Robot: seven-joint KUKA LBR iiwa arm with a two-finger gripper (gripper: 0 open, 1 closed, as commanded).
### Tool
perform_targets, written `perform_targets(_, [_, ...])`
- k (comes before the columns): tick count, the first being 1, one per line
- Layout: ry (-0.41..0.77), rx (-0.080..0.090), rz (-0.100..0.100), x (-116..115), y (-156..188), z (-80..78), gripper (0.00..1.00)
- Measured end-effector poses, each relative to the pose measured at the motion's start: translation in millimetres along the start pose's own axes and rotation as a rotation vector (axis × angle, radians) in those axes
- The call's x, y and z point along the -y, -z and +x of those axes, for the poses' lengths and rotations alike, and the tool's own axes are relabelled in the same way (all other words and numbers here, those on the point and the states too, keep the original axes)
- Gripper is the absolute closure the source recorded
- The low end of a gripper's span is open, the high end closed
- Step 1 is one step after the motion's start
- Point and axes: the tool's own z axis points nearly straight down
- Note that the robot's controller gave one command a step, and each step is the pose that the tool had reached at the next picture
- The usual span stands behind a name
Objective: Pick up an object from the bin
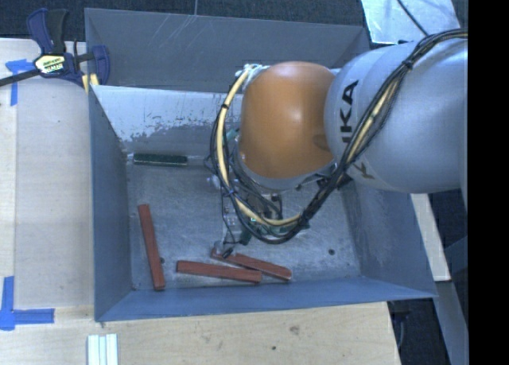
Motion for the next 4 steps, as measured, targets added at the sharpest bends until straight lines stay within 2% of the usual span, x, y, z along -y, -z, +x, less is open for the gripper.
perform_targets(1, [-0.242, 0.000, 0.001, -2, -119, 23.9, 0.00])
perform_targets(2, [-0.243, 0.007, -0.003, -2, -115, 21.4, 1.00])
perform_targets(3, [-0.244, 0.016, -0.004, 30, 24, 11.1, 1.00])
perform_targets(4, [-0.243, 0.008, -0.002, 29, 19, 12.7, 0.00])
